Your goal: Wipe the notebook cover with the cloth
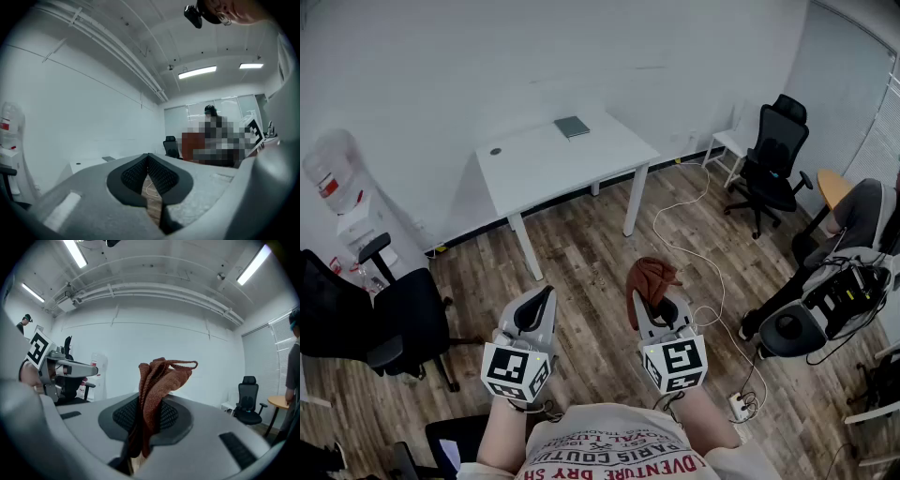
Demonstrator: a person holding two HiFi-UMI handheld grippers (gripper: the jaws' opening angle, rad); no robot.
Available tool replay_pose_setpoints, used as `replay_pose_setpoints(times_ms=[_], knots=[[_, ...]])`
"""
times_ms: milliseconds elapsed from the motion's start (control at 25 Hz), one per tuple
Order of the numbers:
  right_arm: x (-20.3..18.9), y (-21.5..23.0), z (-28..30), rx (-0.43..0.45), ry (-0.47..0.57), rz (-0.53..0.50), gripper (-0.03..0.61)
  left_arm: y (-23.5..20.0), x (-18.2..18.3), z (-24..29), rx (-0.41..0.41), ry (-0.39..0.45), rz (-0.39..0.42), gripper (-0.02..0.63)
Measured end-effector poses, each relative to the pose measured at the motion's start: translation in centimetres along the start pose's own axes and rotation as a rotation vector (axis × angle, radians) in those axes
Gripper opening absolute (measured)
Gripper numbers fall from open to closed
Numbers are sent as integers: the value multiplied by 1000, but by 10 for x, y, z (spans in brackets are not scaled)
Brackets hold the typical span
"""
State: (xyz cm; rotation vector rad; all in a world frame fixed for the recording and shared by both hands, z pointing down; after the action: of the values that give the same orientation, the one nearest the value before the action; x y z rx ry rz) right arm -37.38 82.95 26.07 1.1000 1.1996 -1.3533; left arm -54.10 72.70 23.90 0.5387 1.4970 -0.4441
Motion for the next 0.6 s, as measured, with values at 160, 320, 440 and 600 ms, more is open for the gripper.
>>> replay_pose_setpoints(times_ms=[160, 320, 440, 600], knots=[[-2, -10, 0, 5, -4, 11, 71, -5, -4, -9, 8, -15, -10, 10], [-6, -8, 1, 0, -10, 23, 71, -8, -5, -8, 13, -20, -23, 9], [-11, -7, 3, -10, -15, 49, 72, -10, -9, -8, 11, -30, -30, 11], [-20, -11, 23, -14, -34, 94, 74, -28, -20, -2, 5, -46, -44, 10]])
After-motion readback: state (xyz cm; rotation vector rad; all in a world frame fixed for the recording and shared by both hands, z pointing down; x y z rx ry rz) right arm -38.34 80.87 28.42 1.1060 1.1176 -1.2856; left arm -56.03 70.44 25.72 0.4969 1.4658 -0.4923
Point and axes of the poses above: the fingertips, and each gripper's own axes: z forward along the fingers, y to its right, x out of its top, the point moved 4 cm from there along -z, backward along the fingers, and after that the axes turned 10 degrees about x, right-handed, at the moved point
